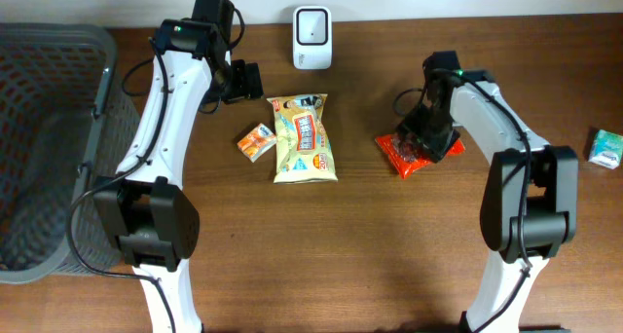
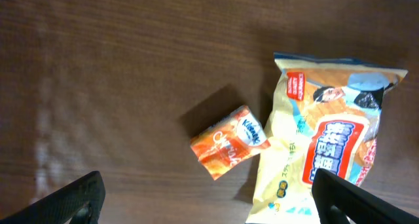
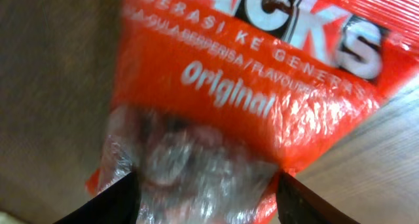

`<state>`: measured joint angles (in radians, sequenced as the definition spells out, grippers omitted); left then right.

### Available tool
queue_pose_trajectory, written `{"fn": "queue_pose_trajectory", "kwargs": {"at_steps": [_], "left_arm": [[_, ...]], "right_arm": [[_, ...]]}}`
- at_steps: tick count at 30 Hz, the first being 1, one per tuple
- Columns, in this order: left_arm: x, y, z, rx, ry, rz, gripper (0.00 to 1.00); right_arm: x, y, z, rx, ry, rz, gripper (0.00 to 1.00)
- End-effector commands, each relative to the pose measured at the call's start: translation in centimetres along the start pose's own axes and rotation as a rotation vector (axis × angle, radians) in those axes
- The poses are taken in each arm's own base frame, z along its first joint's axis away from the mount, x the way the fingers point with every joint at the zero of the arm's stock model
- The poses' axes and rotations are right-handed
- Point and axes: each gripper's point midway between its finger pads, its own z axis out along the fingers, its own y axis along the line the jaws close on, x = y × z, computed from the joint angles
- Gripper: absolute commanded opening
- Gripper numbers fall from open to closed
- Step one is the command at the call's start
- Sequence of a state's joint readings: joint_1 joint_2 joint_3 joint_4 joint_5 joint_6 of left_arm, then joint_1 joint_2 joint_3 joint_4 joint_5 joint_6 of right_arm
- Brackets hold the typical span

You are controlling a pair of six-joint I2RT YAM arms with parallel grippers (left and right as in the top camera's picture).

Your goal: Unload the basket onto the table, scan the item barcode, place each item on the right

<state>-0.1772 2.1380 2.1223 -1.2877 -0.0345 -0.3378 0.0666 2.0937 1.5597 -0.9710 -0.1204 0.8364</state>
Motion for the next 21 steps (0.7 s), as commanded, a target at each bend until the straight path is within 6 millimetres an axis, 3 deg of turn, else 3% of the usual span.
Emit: {"fn": "queue_pose_trajectory", "kwargs": {"at_steps": [1, 2, 3, 4, 6, 8, 10, 11, 13, 16, 18, 21], "left_arm": [[-0.1, 0.2, 0.4, -0.010, 0.004, -0.011, 0.99], [-0.1, 0.2, 0.4, -0.010, 0.004, -0.011, 0.99], [-0.1, 0.2, 0.4, -0.010, 0.004, -0.011, 0.99], [-0.1, 0.2, 0.4, -0.010, 0.004, -0.011, 0.99], [-0.1, 0.2, 0.4, -0.010, 0.004, -0.011, 0.99], [-0.1, 0.2, 0.4, -0.010, 0.004, -0.011, 0.99], [-0.1, 0.2, 0.4, -0.010, 0.004, -0.011, 0.99], [-0.1, 0.2, 0.4, -0.010, 0.004, -0.011, 0.99], [-0.1, 0.2, 0.4, -0.010, 0.004, -0.011, 0.99], [-0.1, 0.2, 0.4, -0.010, 0.004, -0.011, 0.99], [-0.1, 0.2, 0.4, -0.010, 0.004, -0.011, 0.99], [-0.1, 0.2, 0.4, -0.010, 0.004, -0.011, 0.99]], "right_arm": [[0.0, 0.0, 2.1, -0.032, -0.029, 0.023, 0.68], [0.0, 0.4, 2.9, -0.061, -0.038, 0.017, 0.55], [0.2, 0.6, 3.1, -0.067, -0.042, 0.006, 0.26], [0.3, 1.4, 3.0, -0.080, -0.052, -0.013, 0.04], [-0.5, 3.2, 1.6, -0.130, -0.076, -0.108, 0.04], [-2.3, 7.5, -2.7, -0.250, -0.147, -0.283, 0.04], [-4.7, 12.1, -7.6, -0.386, -0.281, -0.342, 0.04], [-5.3, 13.8, -8.6, -0.444, -0.335, -0.360, 0.04], [-4.9, 19.2, -11.4, -0.600, -0.478, -0.441, 0.04], [-2.2, 26.4, -15.5, -0.733, -0.767, -0.492, 0.05], [-0.8, 29.3, -14.3, -0.747, -0.891, -0.484, 0.11], [-0.5, 30.9, -9.8, -0.757, -0.903, -0.493, 0.13]]}}
